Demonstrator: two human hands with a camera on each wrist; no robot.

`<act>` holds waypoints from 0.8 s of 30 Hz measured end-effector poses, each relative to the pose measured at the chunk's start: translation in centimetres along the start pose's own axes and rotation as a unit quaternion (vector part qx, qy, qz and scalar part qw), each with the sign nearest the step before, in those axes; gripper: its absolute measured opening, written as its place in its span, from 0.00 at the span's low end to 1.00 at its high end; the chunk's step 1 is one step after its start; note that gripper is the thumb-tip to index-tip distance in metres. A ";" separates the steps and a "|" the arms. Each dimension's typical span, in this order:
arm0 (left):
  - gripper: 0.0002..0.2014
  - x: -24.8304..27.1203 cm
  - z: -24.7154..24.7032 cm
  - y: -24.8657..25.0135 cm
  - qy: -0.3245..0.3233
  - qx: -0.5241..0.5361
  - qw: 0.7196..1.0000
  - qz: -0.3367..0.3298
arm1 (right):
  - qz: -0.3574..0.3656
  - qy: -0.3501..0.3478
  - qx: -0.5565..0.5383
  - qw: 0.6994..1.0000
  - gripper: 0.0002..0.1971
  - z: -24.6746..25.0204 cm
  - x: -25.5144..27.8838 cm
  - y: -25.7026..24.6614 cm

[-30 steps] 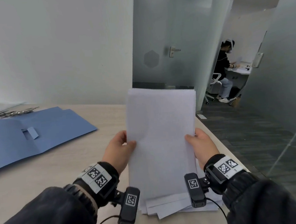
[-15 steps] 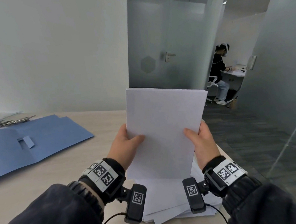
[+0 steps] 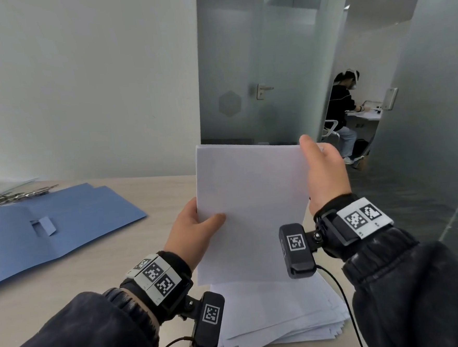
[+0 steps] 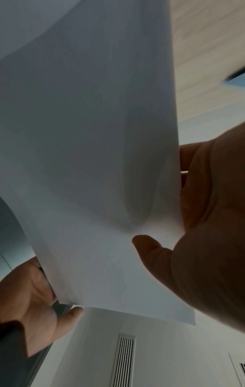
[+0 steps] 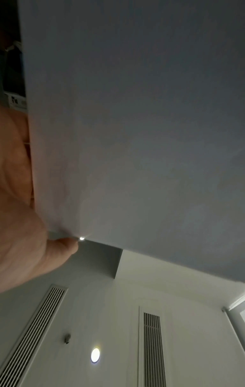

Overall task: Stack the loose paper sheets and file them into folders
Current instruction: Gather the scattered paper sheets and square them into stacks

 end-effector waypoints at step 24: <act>0.08 0.4 0.5 -0.8 0.011 0.009 1.000 0.016 | 0.384 -0.141 0.510 0.757 0.26 -7.3 5.7 -4.8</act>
Point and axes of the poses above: each hand's wrist, its own x-axis away from the middle knuckle, its own z-axis out of the back of the hand, y = z × x, the point moved 4 cm from there along -x, towards the middle knuckle, and after that the axes turned 6 degrees about -y, right-handed, at the moved point
